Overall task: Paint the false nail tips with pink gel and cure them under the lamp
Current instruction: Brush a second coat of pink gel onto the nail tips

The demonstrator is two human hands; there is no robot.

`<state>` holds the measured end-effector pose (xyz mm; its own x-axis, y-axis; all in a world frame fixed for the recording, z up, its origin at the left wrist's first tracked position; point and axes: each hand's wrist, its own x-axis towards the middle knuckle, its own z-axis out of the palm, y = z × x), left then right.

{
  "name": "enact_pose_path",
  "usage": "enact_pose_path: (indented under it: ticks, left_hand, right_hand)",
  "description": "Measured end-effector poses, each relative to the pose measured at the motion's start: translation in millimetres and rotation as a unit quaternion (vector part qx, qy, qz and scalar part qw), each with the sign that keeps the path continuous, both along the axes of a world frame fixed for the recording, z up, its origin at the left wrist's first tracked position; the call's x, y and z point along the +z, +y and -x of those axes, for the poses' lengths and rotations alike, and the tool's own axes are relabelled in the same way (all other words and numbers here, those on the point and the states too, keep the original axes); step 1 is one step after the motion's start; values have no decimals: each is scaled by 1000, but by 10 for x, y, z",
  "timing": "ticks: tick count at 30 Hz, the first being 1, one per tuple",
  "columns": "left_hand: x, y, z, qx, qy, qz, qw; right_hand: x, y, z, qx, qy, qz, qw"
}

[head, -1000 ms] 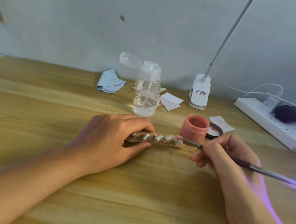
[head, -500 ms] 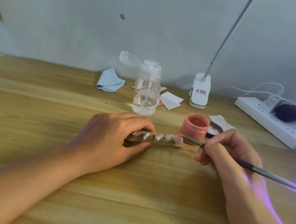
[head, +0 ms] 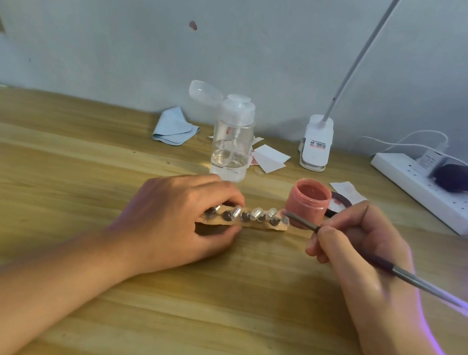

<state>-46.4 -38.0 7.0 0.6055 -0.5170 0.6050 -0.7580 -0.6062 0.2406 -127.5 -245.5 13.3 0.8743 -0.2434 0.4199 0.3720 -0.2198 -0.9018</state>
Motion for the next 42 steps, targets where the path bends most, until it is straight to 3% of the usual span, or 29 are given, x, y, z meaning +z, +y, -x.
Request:
enact_pose_path:
  ticks: [21, 42]
  left_hand:
    - [-1, 3, 0, 1, -11, -8, 1000]
    - [2, -7, 5, 5, -7, -9, 1000]
  right_hand:
    - [33, 25, 27, -19, 10, 54, 998]
    - [6, -15, -1, -48, 12, 32, 998]
